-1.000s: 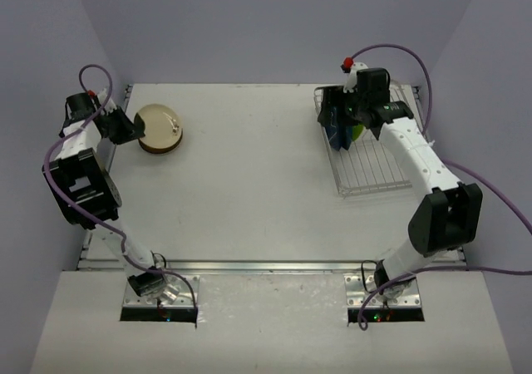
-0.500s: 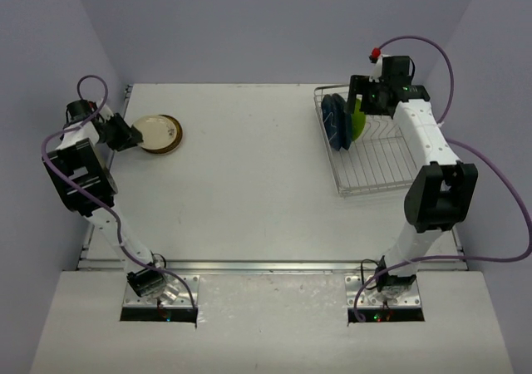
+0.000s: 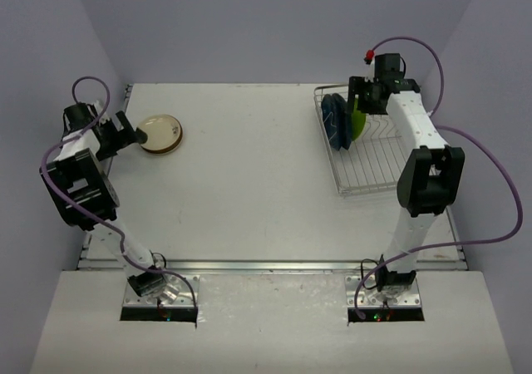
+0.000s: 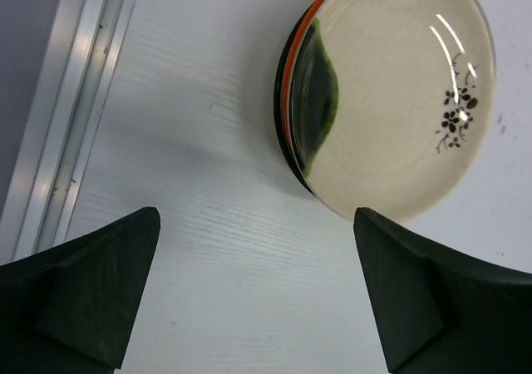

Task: Unload the plates from the dish rack

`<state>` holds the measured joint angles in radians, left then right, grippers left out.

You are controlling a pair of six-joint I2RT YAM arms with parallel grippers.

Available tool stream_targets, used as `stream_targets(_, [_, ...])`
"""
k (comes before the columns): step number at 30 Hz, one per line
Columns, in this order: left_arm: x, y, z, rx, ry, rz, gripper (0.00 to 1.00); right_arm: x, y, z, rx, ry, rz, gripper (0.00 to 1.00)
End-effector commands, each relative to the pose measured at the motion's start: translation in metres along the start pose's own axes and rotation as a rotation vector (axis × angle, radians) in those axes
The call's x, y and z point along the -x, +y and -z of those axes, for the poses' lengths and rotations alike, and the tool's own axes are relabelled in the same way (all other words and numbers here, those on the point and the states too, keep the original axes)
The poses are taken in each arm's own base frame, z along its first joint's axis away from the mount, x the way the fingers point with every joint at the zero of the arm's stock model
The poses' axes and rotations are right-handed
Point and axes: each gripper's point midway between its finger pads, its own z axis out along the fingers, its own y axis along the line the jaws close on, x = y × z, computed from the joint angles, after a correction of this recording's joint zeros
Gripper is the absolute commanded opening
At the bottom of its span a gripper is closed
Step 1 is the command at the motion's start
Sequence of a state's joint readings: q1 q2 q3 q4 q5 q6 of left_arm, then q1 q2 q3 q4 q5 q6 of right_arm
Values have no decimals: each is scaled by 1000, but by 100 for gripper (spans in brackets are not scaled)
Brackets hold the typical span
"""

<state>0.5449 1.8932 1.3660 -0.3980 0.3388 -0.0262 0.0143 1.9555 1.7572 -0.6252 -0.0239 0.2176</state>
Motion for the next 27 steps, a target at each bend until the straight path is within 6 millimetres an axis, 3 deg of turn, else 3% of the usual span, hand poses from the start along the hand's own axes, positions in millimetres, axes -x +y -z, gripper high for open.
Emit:
stream_targets(1, [53, -14, 53, 14, -258, -99, 100, 27, -15, 8, -80, -70, -16, 73])
stream_targets(6, [66, -38, 89, -49, -353, -144, 100, 35, -23, 10, -96, -94, -25, 71])
stream_targets(12, [77, -68, 126, -76, -448, -212, 100, 30, -46, -9, -140, -64, -39, 68])
stream_targets(22, [64, -153, 163, -151, -502, -360, 100, 12, -43, -40, -93, -15, -56, 64])
stream_targets(27, [61, -168, 166, -179, -498, -365, 100, 7, -41, -54, -71, -4, -60, 58])
